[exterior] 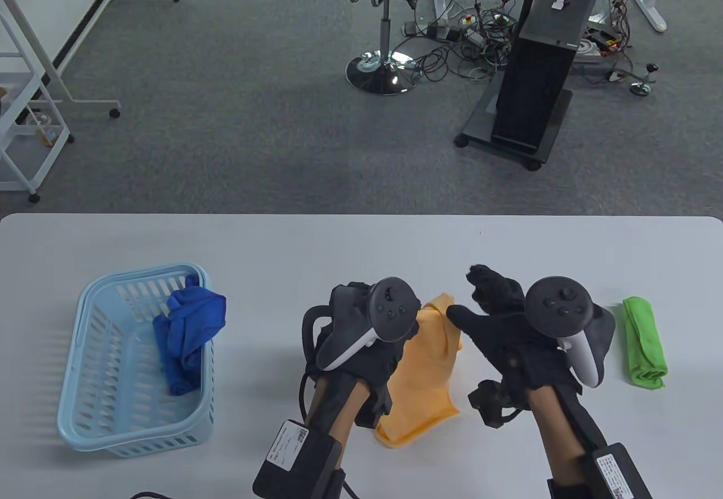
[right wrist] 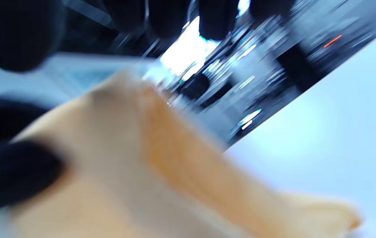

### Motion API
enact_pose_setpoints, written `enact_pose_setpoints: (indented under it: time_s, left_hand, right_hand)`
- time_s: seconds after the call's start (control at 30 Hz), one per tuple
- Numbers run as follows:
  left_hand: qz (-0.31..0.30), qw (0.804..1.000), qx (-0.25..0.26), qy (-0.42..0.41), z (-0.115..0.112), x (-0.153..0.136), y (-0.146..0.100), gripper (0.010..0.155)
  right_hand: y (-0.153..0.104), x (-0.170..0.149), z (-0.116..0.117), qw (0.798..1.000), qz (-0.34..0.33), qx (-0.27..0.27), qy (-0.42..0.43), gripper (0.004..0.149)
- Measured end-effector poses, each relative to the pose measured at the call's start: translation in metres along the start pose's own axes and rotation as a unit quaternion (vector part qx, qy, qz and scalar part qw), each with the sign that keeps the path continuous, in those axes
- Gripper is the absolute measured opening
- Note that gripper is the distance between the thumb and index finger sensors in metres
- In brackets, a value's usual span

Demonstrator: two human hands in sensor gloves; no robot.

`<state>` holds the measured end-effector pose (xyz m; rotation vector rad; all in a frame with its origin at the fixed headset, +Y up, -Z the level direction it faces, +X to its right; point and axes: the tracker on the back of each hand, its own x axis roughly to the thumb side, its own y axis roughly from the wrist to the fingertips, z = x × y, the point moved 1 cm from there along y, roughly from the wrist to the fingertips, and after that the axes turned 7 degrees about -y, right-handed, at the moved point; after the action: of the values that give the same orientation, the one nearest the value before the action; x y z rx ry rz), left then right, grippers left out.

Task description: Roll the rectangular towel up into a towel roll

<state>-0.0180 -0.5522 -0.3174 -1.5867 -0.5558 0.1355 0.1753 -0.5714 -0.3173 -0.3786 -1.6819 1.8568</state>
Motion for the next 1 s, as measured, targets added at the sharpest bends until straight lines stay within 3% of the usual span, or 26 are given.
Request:
enact_pose_setpoints:
  time_s: [0.07,0.1,0.17,0.23,0.4,0.47,0.57,0.73,0.8,0.9,1.0]
  left_hand:
    - [-0.001,1.000,0.000,-0.004,0.002,0.003,0.001,0.046]
    - [-0.004,1.000,0.006,-0.008,0.003,0.003,0.001,0.047]
    - [0.009,1.000,-0.022,-0.015,0.003,0.000,0.003,0.054]
    - [0.018,0.999,-0.045,0.001,0.001,-0.003,0.005,0.056]
    - [0.029,0.998,-0.005,0.047,0.002,-0.007,0.023,0.046]
    - [0.045,0.998,-0.017,0.039,0.002,-0.010,0.034,0.047]
    - [0.060,0.998,0.018,0.022,0.009,-0.017,0.055,0.048]
    - [0.047,0.992,0.059,-0.100,0.021,-0.023,0.089,0.050]
    - [0.024,0.987,0.094,-0.130,0.031,-0.020,0.095,0.050]
    - [-0.018,0.980,0.155,-0.126,0.049,-0.010,0.089,0.053]
    - [-0.077,0.981,0.146,-0.100,0.046,-0.001,0.075,0.054]
  right_hand:
    - [0.005,0.008,0.005,0.995,-0.011,0.031,-0.092,0.095]
    - [0.007,0.010,0.007,0.991,-0.005,0.033,-0.130,0.087]
    - [0.014,0.012,0.006,0.982,0.021,-0.011,-0.188,0.051]
    - [0.019,0.012,0.005,0.972,0.034,-0.018,-0.234,0.049]
    - [0.042,0.012,-0.002,0.949,0.088,-0.022,-0.302,0.050]
    - [0.053,0.007,-0.006,0.952,0.106,-0.017,-0.285,0.050]
    - [0.075,-0.009,-0.016,0.957,0.144,-0.040,-0.248,0.055]
    - [0.105,-0.024,-0.034,0.979,0.149,-0.122,-0.059,0.053]
    - [0.110,-0.021,-0.045,0.978,0.132,-0.161,-0.010,0.053]
    - [0.105,-0.009,-0.063,0.970,0.051,-0.236,0.011,0.051]
    - [0.093,-0.006,-0.062,0.963,0.025,-0.265,-0.029,0.050]
